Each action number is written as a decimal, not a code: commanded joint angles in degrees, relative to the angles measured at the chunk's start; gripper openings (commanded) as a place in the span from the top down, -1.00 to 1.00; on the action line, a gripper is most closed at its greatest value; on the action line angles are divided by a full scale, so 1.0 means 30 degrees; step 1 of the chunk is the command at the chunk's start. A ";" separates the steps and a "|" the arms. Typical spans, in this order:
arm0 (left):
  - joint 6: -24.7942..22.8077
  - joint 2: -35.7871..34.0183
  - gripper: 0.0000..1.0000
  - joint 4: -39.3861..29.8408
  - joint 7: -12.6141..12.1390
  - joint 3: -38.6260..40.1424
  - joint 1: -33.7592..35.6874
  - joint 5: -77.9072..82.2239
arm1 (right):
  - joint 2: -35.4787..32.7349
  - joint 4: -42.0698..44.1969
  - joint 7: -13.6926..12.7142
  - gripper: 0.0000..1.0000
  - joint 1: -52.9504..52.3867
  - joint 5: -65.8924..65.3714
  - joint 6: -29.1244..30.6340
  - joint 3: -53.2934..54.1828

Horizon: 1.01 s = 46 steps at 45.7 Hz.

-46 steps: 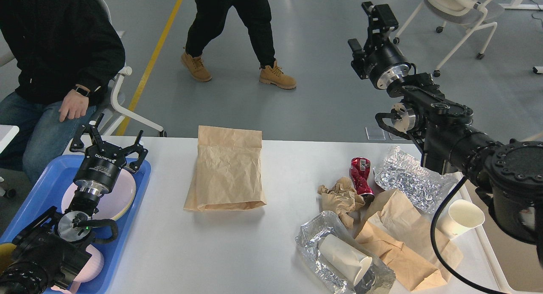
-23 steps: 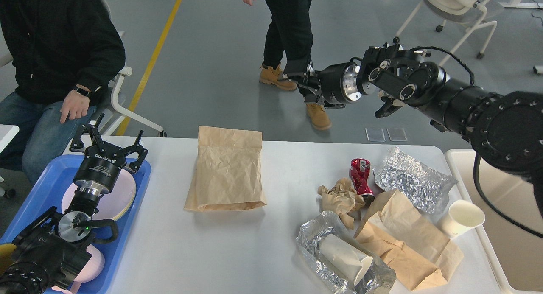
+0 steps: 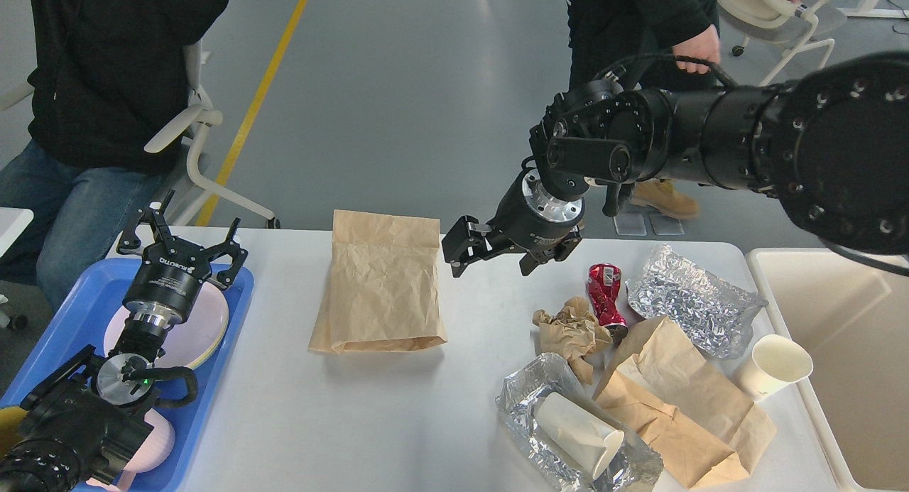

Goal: Tidy desktop
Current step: 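Lift the right gripper and swing it over the table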

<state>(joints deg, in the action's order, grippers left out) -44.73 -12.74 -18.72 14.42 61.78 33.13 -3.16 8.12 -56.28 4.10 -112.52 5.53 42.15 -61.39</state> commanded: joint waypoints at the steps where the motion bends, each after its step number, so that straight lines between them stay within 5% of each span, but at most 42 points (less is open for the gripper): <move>1: -0.0001 -0.0001 -0.93 0.0000 -0.0001 0.0001 0.0000 0.0000 | 0.0485 -0.0077 0.0011 -1.00 -0.2128 0.0410 0.1449 -0.0075; 7: -0.0001 -0.0001 -0.93 0.0000 -0.0001 0.0001 0.0000 0.0000 | 0.0457 0.0478 -0.0019 -1.00 -0.1752 0.0470 0.0310 0.0101; 19: -0.0001 -0.0001 -0.93 0.0000 -0.0001 0.0001 0.0000 0.0000 | 0.1013 0.4785 -0.0224 -1.00 0.3317 0.0528 -0.5931 0.1005; 46: -0.0001 -0.0001 -0.93 0.0000 -0.0001 0.0001 0.0000 0.0000 | 0.0721 0.8302 -0.0194 -1.00 0.6541 0.0177 -0.5904 0.2914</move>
<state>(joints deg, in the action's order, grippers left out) -44.74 -12.74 -18.72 14.42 61.78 33.13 -3.16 11.05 -32.93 3.45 -93.96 6.26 24.18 -52.25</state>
